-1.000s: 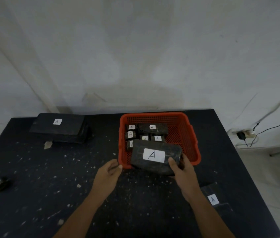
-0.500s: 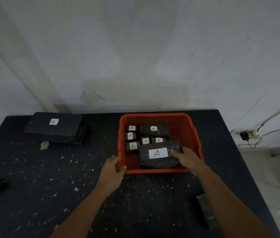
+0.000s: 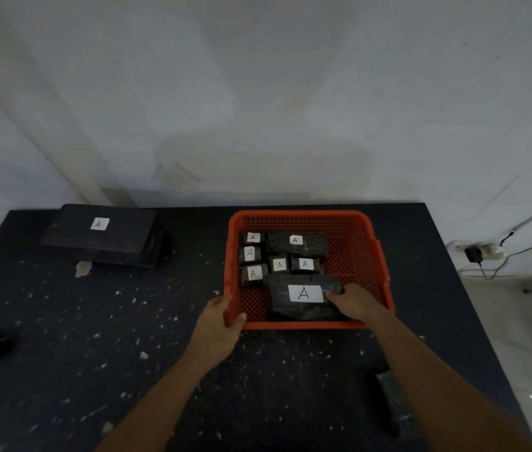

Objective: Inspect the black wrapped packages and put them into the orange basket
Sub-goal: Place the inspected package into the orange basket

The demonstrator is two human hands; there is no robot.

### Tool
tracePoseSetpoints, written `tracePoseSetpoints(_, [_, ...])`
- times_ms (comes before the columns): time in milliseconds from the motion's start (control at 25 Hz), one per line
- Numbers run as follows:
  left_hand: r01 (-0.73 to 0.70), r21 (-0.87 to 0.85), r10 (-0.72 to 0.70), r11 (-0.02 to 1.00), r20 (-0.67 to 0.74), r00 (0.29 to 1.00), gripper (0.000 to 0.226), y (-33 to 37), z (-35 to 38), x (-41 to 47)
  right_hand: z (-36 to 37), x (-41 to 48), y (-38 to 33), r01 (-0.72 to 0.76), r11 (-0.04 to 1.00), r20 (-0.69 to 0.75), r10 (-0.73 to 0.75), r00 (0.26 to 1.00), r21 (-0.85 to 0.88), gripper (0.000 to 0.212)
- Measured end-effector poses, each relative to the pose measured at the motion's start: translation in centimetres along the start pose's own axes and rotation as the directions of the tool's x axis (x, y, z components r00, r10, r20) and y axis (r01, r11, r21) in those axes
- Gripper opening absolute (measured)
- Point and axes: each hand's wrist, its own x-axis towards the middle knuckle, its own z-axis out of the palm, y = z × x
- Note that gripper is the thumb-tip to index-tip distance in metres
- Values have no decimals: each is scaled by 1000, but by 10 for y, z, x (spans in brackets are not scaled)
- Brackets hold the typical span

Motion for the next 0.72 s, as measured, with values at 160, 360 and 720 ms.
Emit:
tracePoseSetpoints(160, [-3,3,3,1000,-19,1000,48,2,1,-1,6,0,-3,9,999,-143,-16,990,-49,62])
tracePoseSetpoints(360, [-10,7,10,1000,-25,1000,51,3,2,-3,34,-20,-39,50,965,-198,-103,975,-256,106])
tracePoseSetpoints(720, [-82,3,82,997,-2,997,41,0,0,-2,51,-3,-63,-105,918,-153,49,987,-383,121])
